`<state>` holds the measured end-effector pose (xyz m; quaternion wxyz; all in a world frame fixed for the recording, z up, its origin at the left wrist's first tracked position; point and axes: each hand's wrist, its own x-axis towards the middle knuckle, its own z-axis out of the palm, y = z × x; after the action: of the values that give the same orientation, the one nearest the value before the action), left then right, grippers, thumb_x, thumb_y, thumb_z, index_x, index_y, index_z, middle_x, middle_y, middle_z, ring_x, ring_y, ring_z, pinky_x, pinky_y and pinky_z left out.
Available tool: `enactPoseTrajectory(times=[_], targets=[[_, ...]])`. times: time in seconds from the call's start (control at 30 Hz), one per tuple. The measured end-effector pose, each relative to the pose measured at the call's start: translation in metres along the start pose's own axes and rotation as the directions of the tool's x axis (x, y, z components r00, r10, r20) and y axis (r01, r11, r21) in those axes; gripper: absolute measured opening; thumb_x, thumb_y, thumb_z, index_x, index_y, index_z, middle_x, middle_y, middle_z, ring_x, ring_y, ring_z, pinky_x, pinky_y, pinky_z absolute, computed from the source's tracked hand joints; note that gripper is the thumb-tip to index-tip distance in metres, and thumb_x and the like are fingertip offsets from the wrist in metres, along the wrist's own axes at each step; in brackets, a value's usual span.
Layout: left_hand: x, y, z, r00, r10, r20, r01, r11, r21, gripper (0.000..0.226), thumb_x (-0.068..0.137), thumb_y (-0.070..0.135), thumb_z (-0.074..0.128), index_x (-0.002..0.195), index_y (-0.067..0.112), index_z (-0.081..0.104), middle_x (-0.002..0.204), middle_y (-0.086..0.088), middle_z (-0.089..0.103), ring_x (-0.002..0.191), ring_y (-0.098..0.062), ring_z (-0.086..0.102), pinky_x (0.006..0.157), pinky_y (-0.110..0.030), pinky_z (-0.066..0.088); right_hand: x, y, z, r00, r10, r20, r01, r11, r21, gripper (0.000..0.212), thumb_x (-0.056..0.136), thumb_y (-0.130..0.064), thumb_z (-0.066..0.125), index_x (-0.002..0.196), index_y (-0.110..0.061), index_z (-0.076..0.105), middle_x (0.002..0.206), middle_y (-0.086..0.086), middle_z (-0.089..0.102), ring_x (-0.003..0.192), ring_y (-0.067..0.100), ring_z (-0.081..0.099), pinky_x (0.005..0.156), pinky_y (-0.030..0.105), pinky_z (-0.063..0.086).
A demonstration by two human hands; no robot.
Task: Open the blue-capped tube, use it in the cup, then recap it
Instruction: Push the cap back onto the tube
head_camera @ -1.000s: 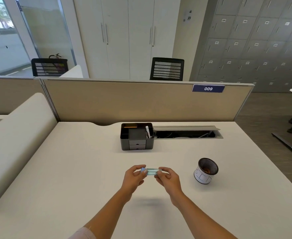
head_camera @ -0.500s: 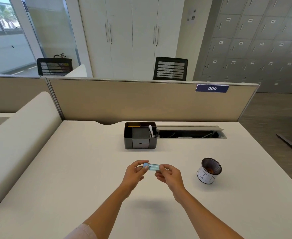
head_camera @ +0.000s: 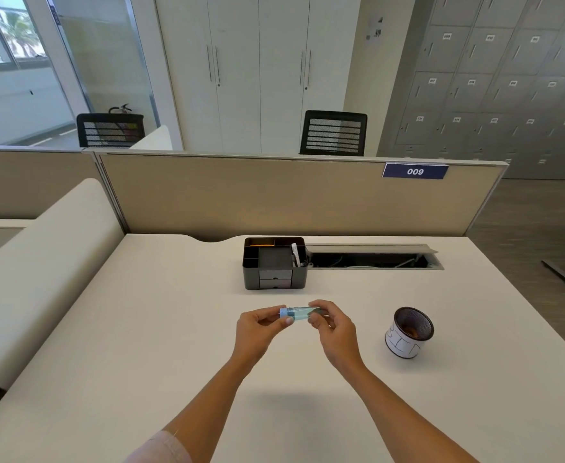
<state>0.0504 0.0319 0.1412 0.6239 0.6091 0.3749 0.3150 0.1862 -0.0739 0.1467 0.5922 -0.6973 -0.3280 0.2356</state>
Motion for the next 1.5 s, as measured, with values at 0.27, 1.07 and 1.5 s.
enactPoseTrajectory(times=[0.27, 1.07, 1.5], targets=[[0.001, 0.008, -0.002, 0.985, 0.169, -0.022, -0.165, 0.978, 0.132, 0.037, 0.069, 0.012, 0.086, 0.105, 0.017, 0.076, 0.096, 0.003, 0.078, 0.088, -0.009, 0.073, 0.082, -0.021, 0.057, 0.007, -0.006, -0.003, 0.992, -0.122, -0.017, 0.120, 0.988, -0.092, 0.013, 0.095, -0.020, 0.059, 0.098, -0.031, 0.067, 0.082, -0.004, 0.070, 0.077, 0.016, 0.066, 0.064, 0.013, 0.054], [0.041, 0.018, -0.017, 0.884, 0.464, 0.057, -0.426, 0.750, 0.506, 0.049, 0.076, 0.021, 0.080, 0.123, 0.019, 0.066, 0.103, 0.000, 0.072, 0.089, -0.010, 0.064, 0.082, -0.020, 0.056, 0.057, -0.029, 0.016, 0.916, 0.378, 0.137, -0.391, 0.916, 0.090, 0.022, 0.094, -0.035, 0.060, 0.084, -0.018, 0.069, 0.070, 0.003, 0.071, 0.062, 0.012, 0.066, 0.061, 0.021, 0.055], [0.072, -0.064, -0.046, 0.970, -0.137, 0.203, -0.072, 0.632, 0.771, 0.079, 0.093, 0.048, 0.054, 0.154, 0.025, 0.010, 0.164, 0.003, 0.009, 0.151, -0.017, 0.005, 0.122, -0.040, 0.003, 0.157, -0.017, 0.045, 0.940, 0.334, 0.064, -0.311, 0.921, -0.236, 0.002, 0.084, -0.019, 0.062, 0.085, -0.018, 0.062, 0.082, 0.006, 0.068, 0.084, 0.023, 0.066, 0.080, 0.039, 0.057]])
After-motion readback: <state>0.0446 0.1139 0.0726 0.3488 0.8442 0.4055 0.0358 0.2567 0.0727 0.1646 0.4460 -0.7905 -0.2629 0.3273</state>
